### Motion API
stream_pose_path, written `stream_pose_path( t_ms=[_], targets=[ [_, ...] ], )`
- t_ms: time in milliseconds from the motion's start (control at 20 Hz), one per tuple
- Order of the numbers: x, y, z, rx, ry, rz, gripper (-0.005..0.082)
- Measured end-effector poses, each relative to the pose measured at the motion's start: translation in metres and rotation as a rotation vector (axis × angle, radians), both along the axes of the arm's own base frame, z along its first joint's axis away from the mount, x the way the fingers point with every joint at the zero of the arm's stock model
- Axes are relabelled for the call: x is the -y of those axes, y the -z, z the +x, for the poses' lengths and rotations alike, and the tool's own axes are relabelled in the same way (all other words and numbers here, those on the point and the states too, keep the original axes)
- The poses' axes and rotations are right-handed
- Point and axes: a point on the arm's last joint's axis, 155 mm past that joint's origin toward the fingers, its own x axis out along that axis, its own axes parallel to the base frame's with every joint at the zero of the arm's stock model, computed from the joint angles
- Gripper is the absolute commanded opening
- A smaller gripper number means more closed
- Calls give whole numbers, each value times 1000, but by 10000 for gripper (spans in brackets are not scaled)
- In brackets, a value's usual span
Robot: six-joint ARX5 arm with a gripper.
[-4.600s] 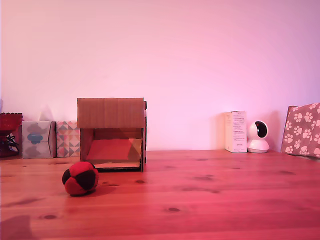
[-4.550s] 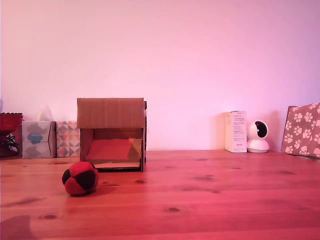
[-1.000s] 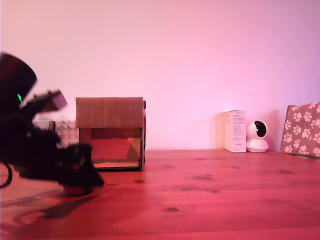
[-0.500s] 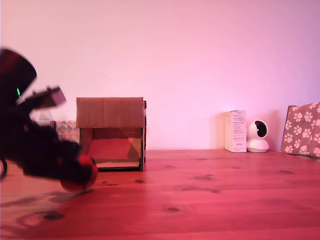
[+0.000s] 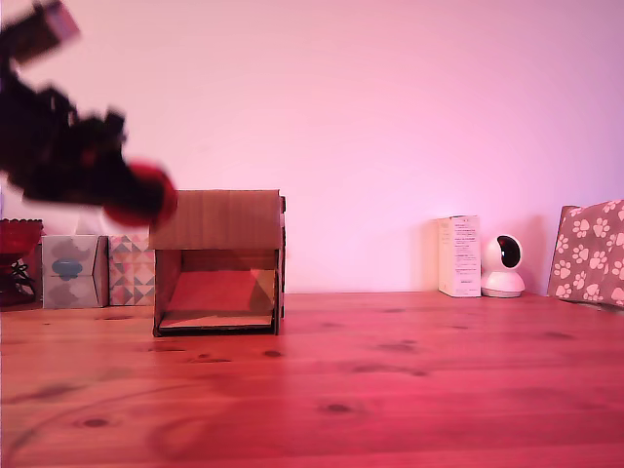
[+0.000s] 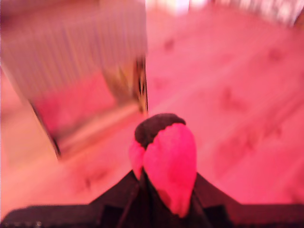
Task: Drop the footbag into the cardboard dice tower
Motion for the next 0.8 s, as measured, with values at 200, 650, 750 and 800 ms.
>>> stream_pose_path(
  t_ms=[200,650,750,800],
  targets=[
    [3,-43,11,165,-7,-64,59],
    [16,-141,66,339,-41,-126,60],
    [22,-147,90,294,-47,-107,60],
    [24,-144,103,257,-53,-91,60]
  ],
)
